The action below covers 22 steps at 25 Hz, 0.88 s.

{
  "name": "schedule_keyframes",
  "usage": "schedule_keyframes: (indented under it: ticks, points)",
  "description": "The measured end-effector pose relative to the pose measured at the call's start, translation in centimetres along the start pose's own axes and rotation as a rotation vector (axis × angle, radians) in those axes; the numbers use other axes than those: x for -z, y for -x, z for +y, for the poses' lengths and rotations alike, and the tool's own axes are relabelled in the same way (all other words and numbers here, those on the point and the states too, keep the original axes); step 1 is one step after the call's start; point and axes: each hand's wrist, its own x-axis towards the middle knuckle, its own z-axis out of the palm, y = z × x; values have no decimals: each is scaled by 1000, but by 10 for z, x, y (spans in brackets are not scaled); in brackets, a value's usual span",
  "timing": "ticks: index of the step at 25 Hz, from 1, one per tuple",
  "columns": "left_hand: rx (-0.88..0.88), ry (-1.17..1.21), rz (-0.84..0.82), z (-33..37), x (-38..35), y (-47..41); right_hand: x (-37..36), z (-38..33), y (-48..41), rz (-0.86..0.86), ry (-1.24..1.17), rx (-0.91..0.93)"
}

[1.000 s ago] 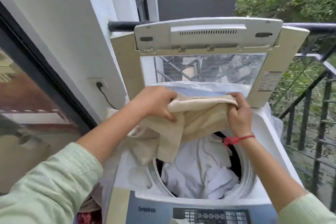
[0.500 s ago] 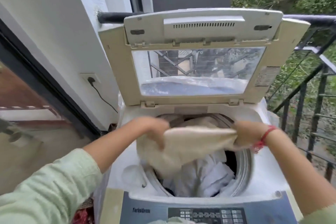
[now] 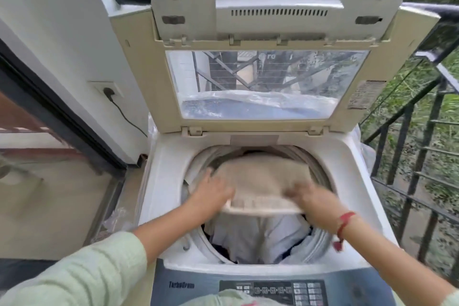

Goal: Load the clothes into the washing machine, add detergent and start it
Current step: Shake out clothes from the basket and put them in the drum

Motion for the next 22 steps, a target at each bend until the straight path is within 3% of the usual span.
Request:
schedule_keyframes:
  ticks: [1,2,3,5,6,7,8,9,10,11,14,18,22]
  points:
    - [-76,124,-379,13,-11,5,-11,-14,5,-432,-80,-8]
    - [-128,220,-689,22,-18,5,-17,-25,6,-725,-131,-7]
    - [-121,295,-896,28,-20,0,-19,-32,1,-858,-170,21]
    - [-37,518,-1132,23,-21,-22,-19,-36,-23,-890,-303,-20]
    - [9,635,-1152,15,-20,-36,-18,-33,-41,-790,-380,-82]
    - [73,715,-1065,7,-16,-50,-19,-27,-60,-620,-384,-143]
    - [155,685,-873,0,-19,-63,-21,-22,-76,-416,-318,-187]
    - [234,537,-626,-4,-23,-72,-32,-19,-90,-321,-215,-232]
    - [282,394,-490,-4,-31,-80,-40,-19,-101,-339,-138,-268]
    - [318,342,-506,-1,-43,-86,-57,-21,-108,-454,-106,-299]
    - [403,406,-852,34,-97,-90,-115,-35,-117,-727,-177,-375]
    - [573,585,-845,63,-154,-104,-166,-40,-126,-596,-159,-423]
    - [613,541,-758,68,-203,-116,-217,-38,-140,-360,-130,-465]
